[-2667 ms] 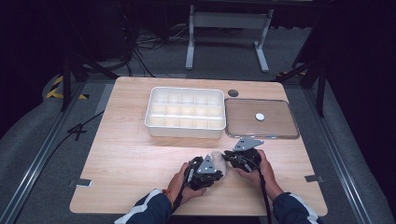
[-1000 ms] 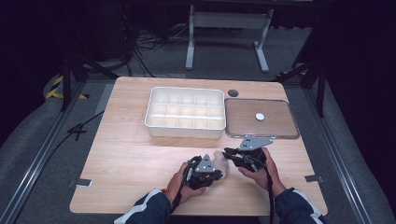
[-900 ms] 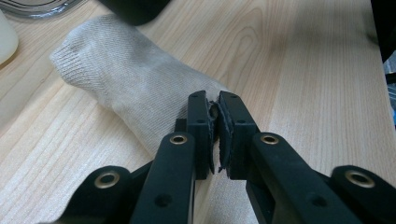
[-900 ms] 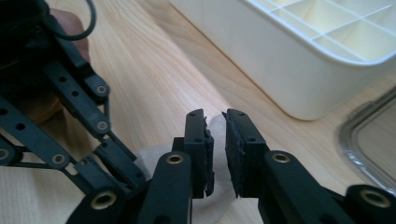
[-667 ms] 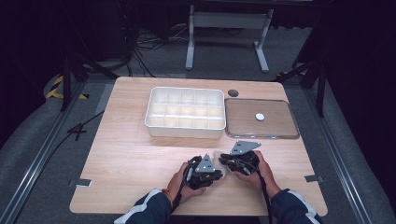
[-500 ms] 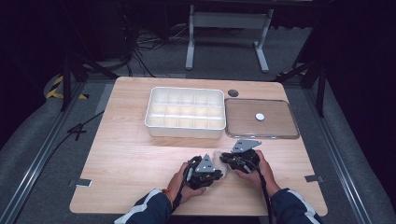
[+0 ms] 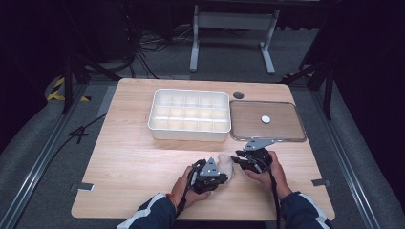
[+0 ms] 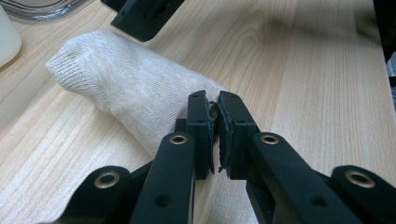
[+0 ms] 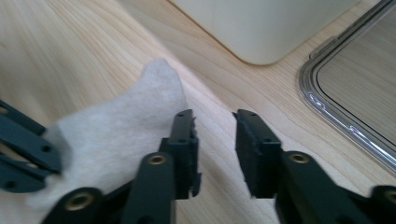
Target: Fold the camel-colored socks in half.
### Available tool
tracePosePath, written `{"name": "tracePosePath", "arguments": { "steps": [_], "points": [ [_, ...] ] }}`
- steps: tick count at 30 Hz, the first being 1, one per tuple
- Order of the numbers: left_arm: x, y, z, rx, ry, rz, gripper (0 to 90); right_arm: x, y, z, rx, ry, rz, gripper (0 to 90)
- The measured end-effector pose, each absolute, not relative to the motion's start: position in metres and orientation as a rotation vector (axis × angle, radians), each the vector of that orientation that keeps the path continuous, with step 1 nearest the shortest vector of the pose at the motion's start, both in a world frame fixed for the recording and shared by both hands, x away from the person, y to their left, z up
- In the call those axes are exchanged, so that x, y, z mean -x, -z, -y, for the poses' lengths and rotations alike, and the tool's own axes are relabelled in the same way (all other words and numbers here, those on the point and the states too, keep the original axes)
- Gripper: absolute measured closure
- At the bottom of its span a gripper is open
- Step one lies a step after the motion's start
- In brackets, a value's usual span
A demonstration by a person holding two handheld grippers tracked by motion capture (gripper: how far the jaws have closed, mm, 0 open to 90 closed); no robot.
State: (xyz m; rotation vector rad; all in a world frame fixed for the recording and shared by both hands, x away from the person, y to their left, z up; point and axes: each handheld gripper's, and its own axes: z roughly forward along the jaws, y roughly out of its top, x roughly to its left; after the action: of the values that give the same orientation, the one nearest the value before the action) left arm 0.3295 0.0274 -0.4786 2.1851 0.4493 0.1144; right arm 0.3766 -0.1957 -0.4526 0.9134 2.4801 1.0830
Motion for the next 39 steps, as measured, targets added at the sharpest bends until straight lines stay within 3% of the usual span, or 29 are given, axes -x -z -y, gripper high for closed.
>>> {"name": "tracePosePath", "arguments": {
  "steps": [8,20,25,28,31,32,36,39],
  "points": [
    [-0.328,0.479,-0.027,-2.182,-0.120,-0.454,83.4,-0.368,0.446,0.184,-0.905,-1.187,-2.532,39.5],
    [-0.328,0.478,-0.028,-2.192,-0.121,-0.444,83.4,-0.386,0.469,0.182,-1.030,-1.231,-2.744,33.2],
    [-0.327,0.476,-0.031,-2.200,-0.108,-0.427,79.8,-0.392,0.472,0.180,-1.033,-1.265,-2.805,42.8],
    [-0.323,0.469,-0.036,-2.241,-0.143,-0.404,71.4,-0.392,0.473,0.180,-1.027,-1.295,-2.841,51.4],
    [-0.320,0.459,-0.046,-2.271,-0.161,-0.397,57.9,-0.392,0.473,0.179,-1.018,-1.299,-2.859,54.3],
    [-0.319,0.454,-0.051,-2.283,-0.182,-0.401,57.9,-0.391,0.473,0.179,-1.011,-1.299,-2.865,56.1],
    [-0.315,0.441,-0.088,-2.311,-0.247,-0.455,39.2,-0.386,0.470,0.176,-0.959,-1.292,-2.858,63.6],
    [-0.315,0.446,-0.122,-2.304,-0.224,-0.527,30.5,-0.383,0.468,0.176,-0.930,-1.283,-2.851,66.0]
  ]
}}
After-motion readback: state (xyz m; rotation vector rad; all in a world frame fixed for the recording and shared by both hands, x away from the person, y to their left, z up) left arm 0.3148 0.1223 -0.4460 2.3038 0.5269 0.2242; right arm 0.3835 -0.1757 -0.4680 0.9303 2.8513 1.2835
